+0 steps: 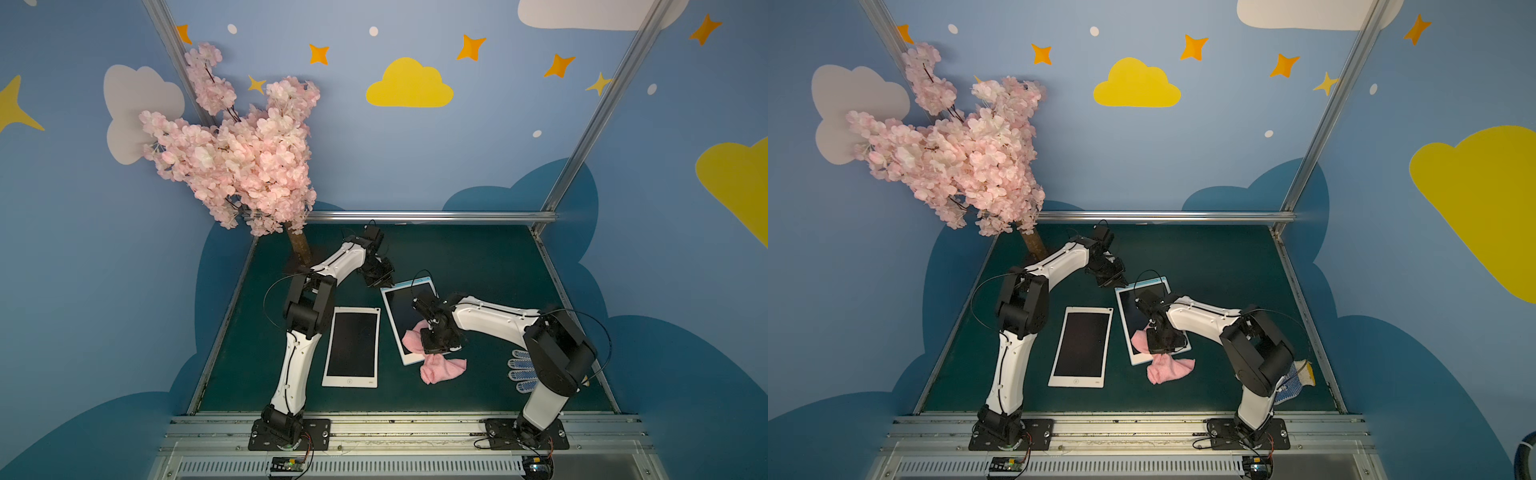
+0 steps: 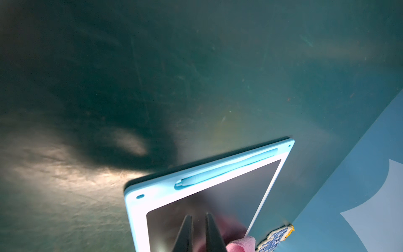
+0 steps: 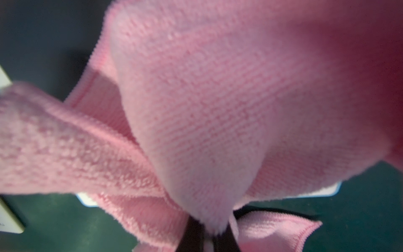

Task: Wipe the drawing tablet
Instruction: Wipe the dirt from the drawing tablet.

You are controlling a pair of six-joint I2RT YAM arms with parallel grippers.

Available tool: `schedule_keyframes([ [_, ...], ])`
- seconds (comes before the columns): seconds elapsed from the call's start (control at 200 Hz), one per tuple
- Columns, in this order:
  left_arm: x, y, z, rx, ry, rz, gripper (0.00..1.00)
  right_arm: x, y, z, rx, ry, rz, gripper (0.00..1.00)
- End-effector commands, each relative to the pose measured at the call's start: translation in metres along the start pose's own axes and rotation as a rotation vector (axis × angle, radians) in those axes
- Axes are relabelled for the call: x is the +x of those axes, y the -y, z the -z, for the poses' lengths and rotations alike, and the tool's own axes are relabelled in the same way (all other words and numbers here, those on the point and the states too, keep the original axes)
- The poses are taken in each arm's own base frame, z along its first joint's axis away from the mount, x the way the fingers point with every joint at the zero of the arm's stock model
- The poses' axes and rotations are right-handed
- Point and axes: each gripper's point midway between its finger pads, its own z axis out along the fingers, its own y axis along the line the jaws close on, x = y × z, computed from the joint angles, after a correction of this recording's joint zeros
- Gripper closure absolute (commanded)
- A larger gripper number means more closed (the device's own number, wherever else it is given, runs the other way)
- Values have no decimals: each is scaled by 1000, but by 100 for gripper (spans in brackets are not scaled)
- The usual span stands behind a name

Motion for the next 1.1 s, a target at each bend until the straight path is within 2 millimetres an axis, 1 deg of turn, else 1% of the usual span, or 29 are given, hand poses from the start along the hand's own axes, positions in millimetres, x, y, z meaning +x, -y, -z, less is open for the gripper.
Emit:
schedule_keyframes([
  [0.0, 2, -1, 1, -13, -7, 7, 84, 37, 27, -43, 134, -159, 6, 100],
  [0.055, 2, -1, 1, -12, -7, 6, 84, 40, 30, -45, 140, -168, 2, 100],
  [0.13, 2, -1, 1, -14, -7, 6, 84, 39, 32, -42, 138, -157, -1, 100],
  [0.255, 1, -2, 0, -15, -8, 9, 84, 32, 35, -25, 135, -111, -12, 100],
  [0.345, 1, -4, -1, -17, -11, 13, 84, 26, 45, -16, 141, -92, -49, 100],
  [0.43, 1, -5, -2, -17, -15, 13, 84, 23, 56, -13, 136, -90, -86, 100],
  [0.646, 0, -3, 0, -11, -12, 11, 84, 30, 88, -10, 173, -101, -159, 100],
  [0.711, 0, -4, -1, -13, -13, 13, 84, 31, 95, -6, 177, -100, -180, 100],
  [0.801, 1, -4, -1, -13, -14, 12, 84, 32, 100, -3, 187, -99, -192, 100],
  [0.886, 0, -4, -1, -12, -14, 13, 84, 31, 99, 1, 183, -88, -192, 100],
  [0.956, 0, -4, -1, -11, -14, 13, 84, 29, 92, 6, 176, -67, -170, 100],
  [1.026, 0, -4, -2, -12, -16, 14, 84, 24, 77, 12, 171, -38, -118, 100],
  [1.096, 0, -4, -2, -12, -16, 15, 84, 20, 54, 15, 154, -23, -45, 100],
])
